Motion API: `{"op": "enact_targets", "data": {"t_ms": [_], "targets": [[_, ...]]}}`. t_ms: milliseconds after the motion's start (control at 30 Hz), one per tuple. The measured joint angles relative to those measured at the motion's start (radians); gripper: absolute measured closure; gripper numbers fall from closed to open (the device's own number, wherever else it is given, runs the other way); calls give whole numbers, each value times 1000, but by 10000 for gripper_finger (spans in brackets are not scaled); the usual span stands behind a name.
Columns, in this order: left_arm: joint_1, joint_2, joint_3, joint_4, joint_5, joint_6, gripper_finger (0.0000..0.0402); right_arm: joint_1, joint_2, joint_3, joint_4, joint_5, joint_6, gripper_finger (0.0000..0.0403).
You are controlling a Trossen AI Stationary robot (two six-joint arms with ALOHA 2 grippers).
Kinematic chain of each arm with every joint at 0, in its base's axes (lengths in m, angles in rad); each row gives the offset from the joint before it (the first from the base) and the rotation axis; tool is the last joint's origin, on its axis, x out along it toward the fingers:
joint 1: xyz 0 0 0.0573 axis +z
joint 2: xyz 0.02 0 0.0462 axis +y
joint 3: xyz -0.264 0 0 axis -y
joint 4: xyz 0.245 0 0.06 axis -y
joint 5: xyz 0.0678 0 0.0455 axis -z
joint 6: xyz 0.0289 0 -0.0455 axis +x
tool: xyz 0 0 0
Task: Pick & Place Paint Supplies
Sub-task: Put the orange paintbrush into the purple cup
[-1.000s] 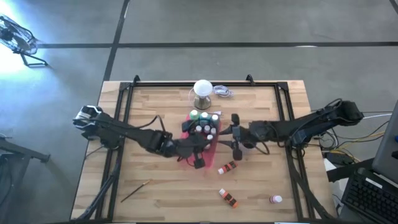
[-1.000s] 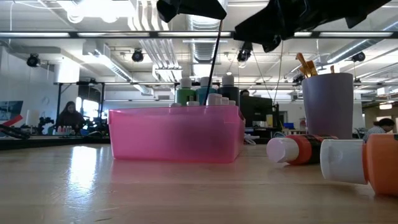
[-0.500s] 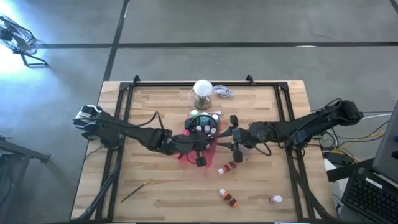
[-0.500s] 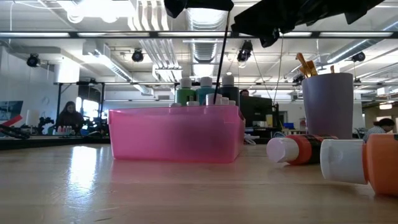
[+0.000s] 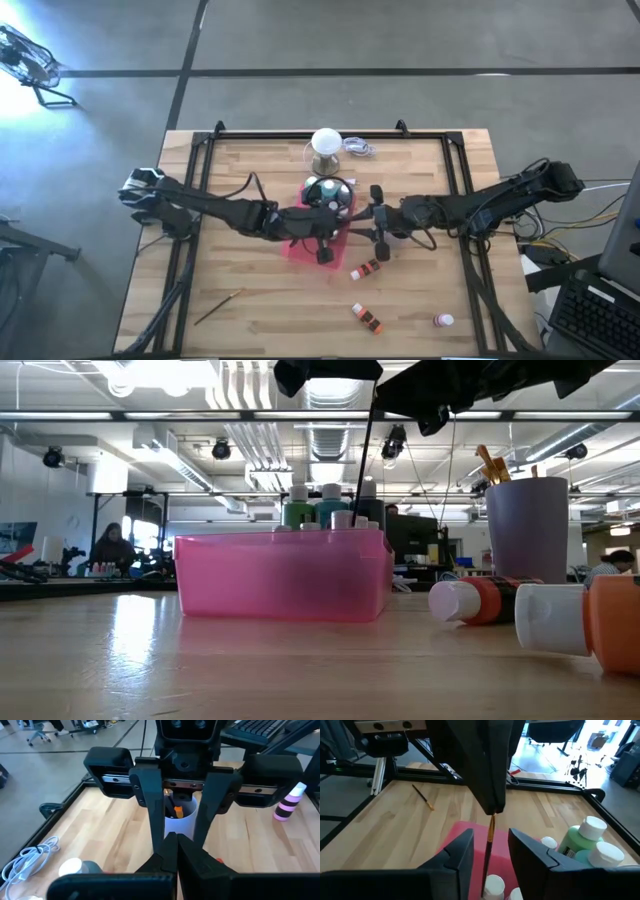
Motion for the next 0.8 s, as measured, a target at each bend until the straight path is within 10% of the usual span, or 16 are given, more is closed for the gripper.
{"op": "enact_targets", "data": {"t_ms": [400, 800], "targets": [[12, 0, -6, 39, 43, 72, 401, 0, 0, -1, 25, 0, 0, 269], [16, 0, -16, 44, 42, 73, 400, 0, 0, -2, 27, 9, -29, 386]]}}
